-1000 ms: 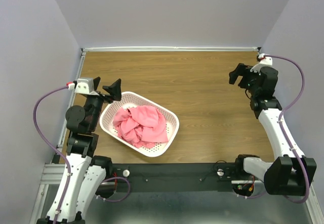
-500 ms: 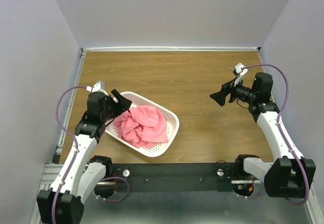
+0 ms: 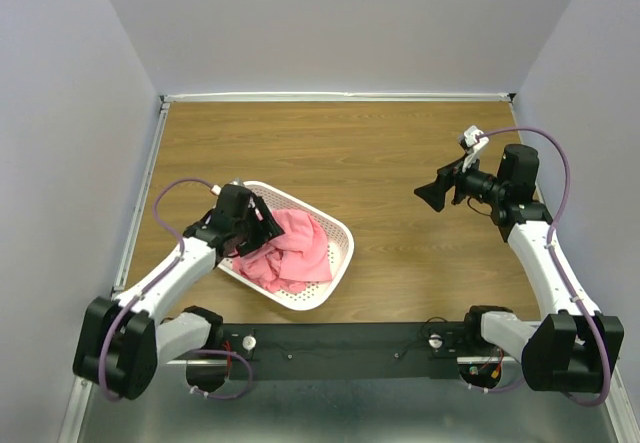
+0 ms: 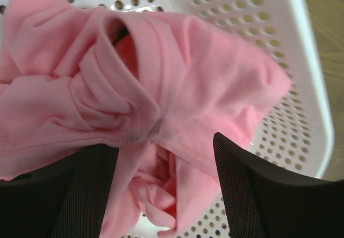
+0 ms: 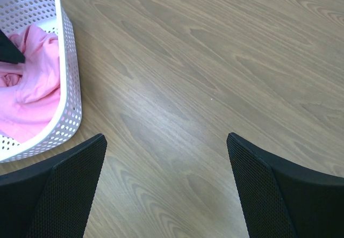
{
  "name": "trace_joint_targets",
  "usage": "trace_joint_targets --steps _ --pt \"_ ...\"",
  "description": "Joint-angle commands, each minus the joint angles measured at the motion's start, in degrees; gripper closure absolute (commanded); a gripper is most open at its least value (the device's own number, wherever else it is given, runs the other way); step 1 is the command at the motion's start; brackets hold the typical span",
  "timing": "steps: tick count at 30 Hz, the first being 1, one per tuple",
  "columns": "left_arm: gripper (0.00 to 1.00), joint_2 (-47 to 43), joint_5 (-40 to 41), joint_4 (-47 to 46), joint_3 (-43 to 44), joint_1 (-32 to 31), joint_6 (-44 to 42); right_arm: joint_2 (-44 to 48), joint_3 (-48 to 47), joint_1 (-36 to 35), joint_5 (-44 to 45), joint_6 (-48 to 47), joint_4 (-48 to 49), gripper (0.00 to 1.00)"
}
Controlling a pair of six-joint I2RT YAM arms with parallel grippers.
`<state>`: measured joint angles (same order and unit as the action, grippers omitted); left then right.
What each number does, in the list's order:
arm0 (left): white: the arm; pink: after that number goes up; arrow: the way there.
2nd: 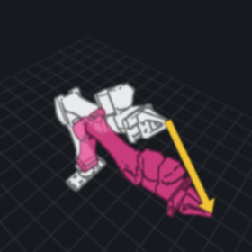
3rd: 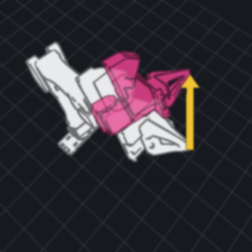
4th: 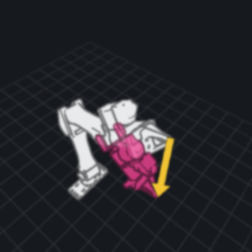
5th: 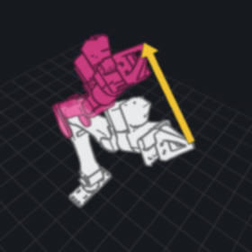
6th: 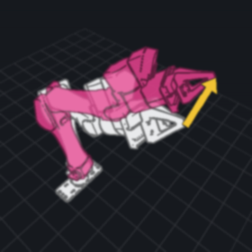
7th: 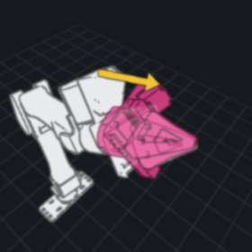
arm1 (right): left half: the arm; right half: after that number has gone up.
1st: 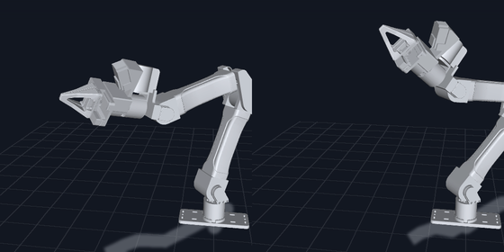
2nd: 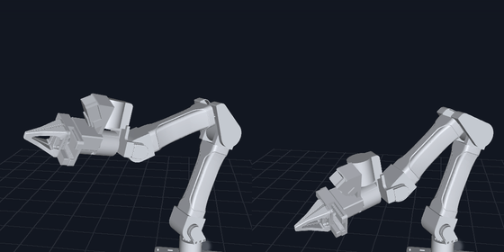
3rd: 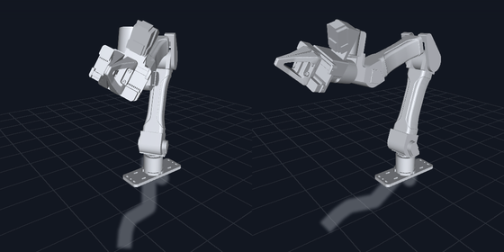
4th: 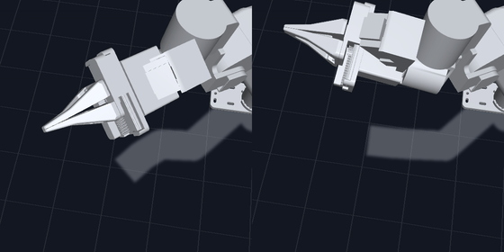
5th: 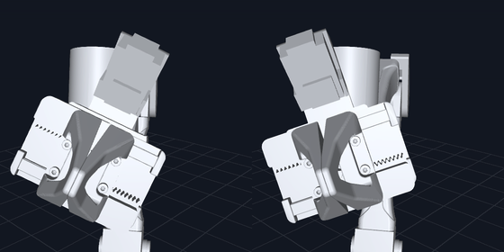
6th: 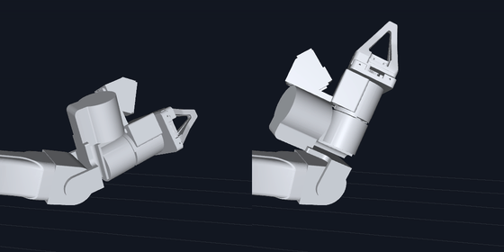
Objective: Fold and stack the t-shirts
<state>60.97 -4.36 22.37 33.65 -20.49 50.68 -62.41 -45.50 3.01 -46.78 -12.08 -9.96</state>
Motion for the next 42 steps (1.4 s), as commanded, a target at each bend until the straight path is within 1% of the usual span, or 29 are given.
trace_joint_targets --steps 1,2,3,5,6,8,9,12,14,16,17,18,19,21,22,23,24,26,27,28,29,30,31,34,37,38,39,41,42 --pt "0.23 7.13 6.64 -1.36 2.11 -0.69 0.22 0.71 -1.17 0.07 -0.24 -0.4 -0.94 0.0" --pt "0.27 8.36 6.99 -1.54 2.47 -0.69 -0.74 0.71 -1.17 0.07 -0.06 -0.4 -0.94 0.0" --pt "0.37 10.38 7.17 -1.63 2.91 -0.86 -1.36 0.71 -1.26 0.07 0.11 -0.49 -1.03 0.0" --pt "0.49 11.45 6.91 -1.72 3.87 -0.87 -2.85 0.8 -1.26 -0.02 -0.06 -0.49 -1.12 0.0" --pt "0.63 11.19 6.47 -2.06 4.05 -0.87 -3.65 0.98 -1.26 0.07 0.03 -0.41 -1.12 0.0" --pt "0.84 10.05 6.12 -2.42 5.11 -0.87 -5.66 1.24 -1.35 0.07 -0.15 -0.49 -1.12 0.0" --pt "1.0 8.04 6.03 -2.25 5.89 -0.87 -8.98 1.33 -1.35 0.07 -0.15 -0.41 -1.21 0.0" --pt "1.0 3.03 4.72 -1.19 10.46 -0.95 -14.09 1.68 -1.35 0.07 -0.32 -0.49 -1.21 0.0" --pt "1.0 -5.04 0.24 -4.42 14.77 -0.87 -19.02 1.77 -1.35 -0.02 -0.5 -0.49 -1.29 0.0" --pt "1.0 -12.67 -4.93 -10.03 17.49 -0.95 -23.66 1.77 -1.53 -0.02 -0.85 -0.4 -1.38 0.0" --pt "1.0 -13.94 -8.96 -15.63 20.81 -0.95 -24.04 1.68 -1.53 0.07 -1.03 -0.32 -1.38 0.0" --pt "1.0 -14.12 -10.65 -18.04 23.19 -0.87 -24.31 1.59 -1.53 -0.02 -1.03 -0.23 -1.38 0.0" --pt "1.0 -13.17 -13.45 -20.94 29.13 -0.87 -24.83 1.51 -1.53 0.07 -1.03 -0.32 -1.38 0.0" --pt "1.0 -9.57 -16.63 -23.58 35.58 -0.87 -24.31 1.33 -1.44 0.07 -0.94 -0.4 -1.38 0.0" --pt "1.0 -5.46 -20.04 -26.82 41.61 -0.95 -22.74 1.33 -1.44 -0.02 -0.85 -0.4 -1.38 0.0" --pt "1.0 -3.34 -21.46 -28.77 44.37 -0.87 -22.73 1.15 -1.44 0.07 -0.76 -0.4 -1.38 0.0" --pt "1.0 1.12 -23.05 -30.87 46.83 -1.04 -19.51 1.07 -1.44 0.07 -0.42 -0.58 -1.38 0.0" --pt "1.0 5.63 -26.12 -34.92 54.57 -1.39 -17.11 1.15 -1.35 0.07 0.37 -0.84 -1.38 0.0" --pt "1.0 10.26 -26.83 -35.29 57.46 -1.74 -15.88 1.24 -1.35 0.07 0.64 -0.93 -1.38 0.0" --pt "1.0 12.57 -27.8 -35.55 62.8 -2.09 -15.35 1.24 -1.26 0.07 0.9 -1.02 -1.38 0.0" --pt "1.0 16.34 -27.98 -35.73 65.2 -2.36 -14.39 1.24 -1.26 0.07 1.17 -1.19 -1.38 0.0" --pt "1.0 16.37 -28.33 -36.08 67.32 -2.71 -14.38 1.15 -1.35 0.07 1.26 -1.2 -1.38 0.0" --pt "1.0 20.03 -28.68 -36.34 69.6 -3.23 -13.07 1.15 -1.35 0.07 1.43 -1.28 -1.38 0.0" --pt "1.0 26.55 -29.56 -36.52 81.53 -4.73 -11.13 1.06 -1.44 0.07 2.22 -1.46 -1.38 0.0" --pt "1.0 32.34 -29.3 -36.78 89.63 -5.96 -9.02 1.15 -1.44 0.07 2.84 -1.55 -1.38 0.0" --pt "1.0 33.85 -28.69 -36.96 95.93 -6.49 -8.41 1.07 -1.44 0.07 2.93 -1.72 -1.38 0.0" --pt "1.0 36.91 -28.34 -37.4 99.12 -6.84 -7.62 0.8 -1.44 0.07 2.93 -1.72 -1.38 0.0" --pt "1.0 39.48 -27.11 -41.06 105.88 -7.19 -4.12 0.63 -1.44 0.07 3.19 -1.63 -1.21 0.0" --pt "1.0 40.36 -26.41 -42.83 106.88 -7.37 -2.53 0.54 -1.44 0.07 3.37 -1.55 -1.38 0.0"
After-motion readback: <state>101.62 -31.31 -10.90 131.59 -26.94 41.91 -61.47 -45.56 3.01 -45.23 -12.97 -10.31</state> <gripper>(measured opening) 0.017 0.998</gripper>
